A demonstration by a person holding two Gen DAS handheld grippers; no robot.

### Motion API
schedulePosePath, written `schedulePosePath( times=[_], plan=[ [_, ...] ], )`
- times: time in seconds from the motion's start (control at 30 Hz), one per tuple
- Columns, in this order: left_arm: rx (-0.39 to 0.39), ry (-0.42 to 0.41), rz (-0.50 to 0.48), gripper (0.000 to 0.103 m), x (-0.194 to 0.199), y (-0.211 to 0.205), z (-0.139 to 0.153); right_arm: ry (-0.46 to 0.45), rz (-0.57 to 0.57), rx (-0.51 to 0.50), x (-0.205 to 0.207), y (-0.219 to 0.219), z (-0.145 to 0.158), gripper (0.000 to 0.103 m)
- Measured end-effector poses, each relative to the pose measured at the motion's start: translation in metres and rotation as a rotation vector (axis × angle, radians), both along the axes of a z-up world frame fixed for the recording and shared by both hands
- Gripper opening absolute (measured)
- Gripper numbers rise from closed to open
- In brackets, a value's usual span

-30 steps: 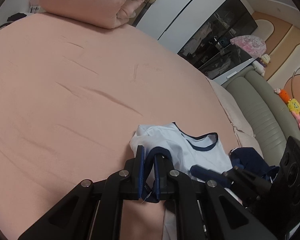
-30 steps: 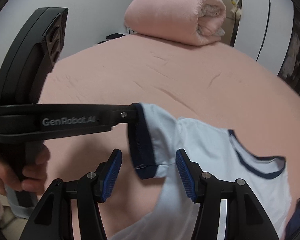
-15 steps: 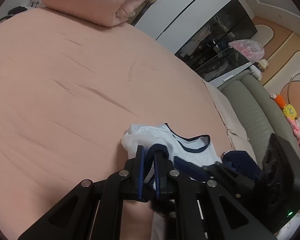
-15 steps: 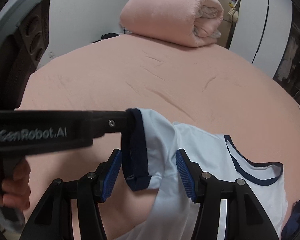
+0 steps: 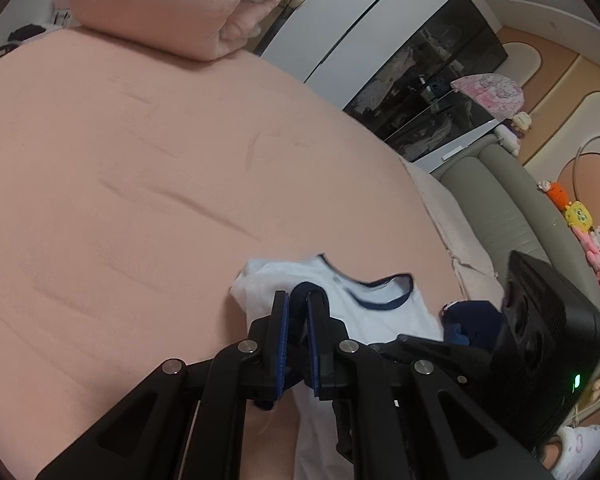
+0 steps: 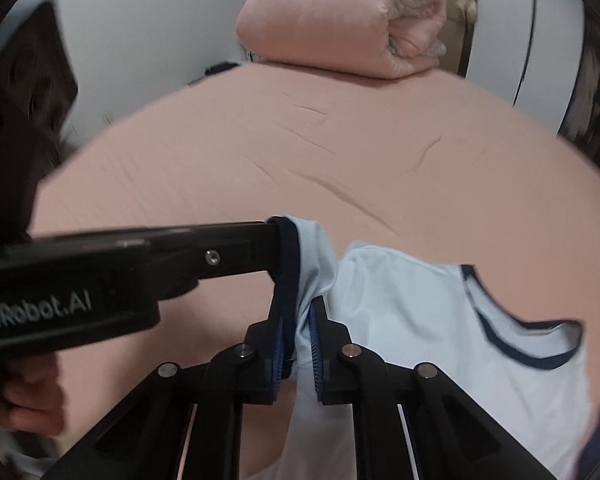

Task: Fold clothes

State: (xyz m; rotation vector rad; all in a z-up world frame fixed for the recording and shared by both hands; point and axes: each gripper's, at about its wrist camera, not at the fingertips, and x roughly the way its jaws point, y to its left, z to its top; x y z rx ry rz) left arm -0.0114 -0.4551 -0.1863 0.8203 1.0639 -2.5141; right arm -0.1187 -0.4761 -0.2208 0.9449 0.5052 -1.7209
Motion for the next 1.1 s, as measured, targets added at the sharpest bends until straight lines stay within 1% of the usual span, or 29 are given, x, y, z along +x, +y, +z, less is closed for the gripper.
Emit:
schedulePosePath(
  times=[0.07, 0.17, 0.27, 0.3, 0.37, 0.4, 0.47, 0.53, 0.63, 0.7, 0.73, 0.77, 0.8, 0.83, 0.93, 1.03, 1.1],
  plan=[
    [-0.013, 0.015, -0.005, 0.008, -0.005, -0.001, 0.012, -0.083, -0.034, -0.043, -0.011, 0.005, 0.008, 0.010],
    [-0.040, 0.030, -0.016, 0.008, -0.014, -0.002, 0.029, -0.220, -0.086, -0.134, -0.029, 0.013, 0.022, 0.010],
    [-0.068, 0.042, -0.020, 0.008, -0.021, 0.000, 0.043, -0.318, -0.109, -0.216, -0.043, 0.019, 0.035, 0.010],
    [-0.084, 0.035, -0.017, 0.008, -0.021, 0.001, 0.045, -0.331, -0.110, -0.226, -0.046, 0.020, 0.039, 0.010],
    [-0.118, 0.021, -0.010, 0.008, -0.021, 0.003, 0.049, -0.313, -0.095, -0.214, -0.048, 0.022, 0.042, 0.010],
    [-0.130, 0.007, -0.007, 0.008, -0.020, 0.004, 0.049, -0.288, -0.085, -0.197, -0.047, 0.024, 0.042, 0.010],
    [-0.127, -0.054, -0.004, 0.009, -0.016, 0.004, 0.039, -0.235, -0.053, -0.132, -0.044, 0.027, 0.037, 0.010],
    [-0.077, -0.117, 0.008, 0.010, -0.008, 0.002, 0.021, -0.163, -0.004, -0.049, -0.034, 0.029, 0.030, 0.010],
    [-0.024, -0.150, 0.017, 0.014, 0.013, 0.003, -0.002, -0.041, 0.065, 0.049, -0.012, 0.036, 0.020, 0.013],
    [0.013, -0.179, 0.027, 0.026, 0.026, 0.004, -0.019, 0.020, 0.104, 0.097, 0.001, 0.042, 0.014, 0.027],
    [0.037, -0.191, 0.032, 0.044, 0.033, 0.004, -0.027, 0.034, 0.116, 0.109, 0.007, 0.045, 0.012, 0.046],
    [0.074, -0.197, 0.042, 0.064, 0.038, 0.002, -0.036, 0.055, 0.127, 0.117, 0.012, 0.047, 0.010, 0.062],
    [0.114, -0.198, 0.058, 0.071, 0.045, 0.000, -0.045, 0.085, 0.140, 0.123, 0.017, 0.047, 0.010, 0.066],
    [0.149, -0.197, 0.072, 0.075, 0.050, -0.001, -0.053, 0.114, 0.155, 0.128, 0.022, 0.047, 0.010, 0.066],
    [0.255, -0.158, 0.121, 0.075, 0.061, -0.005, -0.071, 0.242, 0.227, 0.164, 0.043, 0.045, 0.008, 0.066],
    [0.385, -0.084, 0.158, 0.075, 0.064, -0.007, -0.089, 0.411, 0.316, 0.212, 0.067, 0.047, 0.001, 0.066],
    [0.451, -0.037, 0.176, 0.075, 0.062, -0.005, -0.098, 0.496, 0.355, 0.228, 0.077, 0.052, -0.005, 0.066]
  ],
)
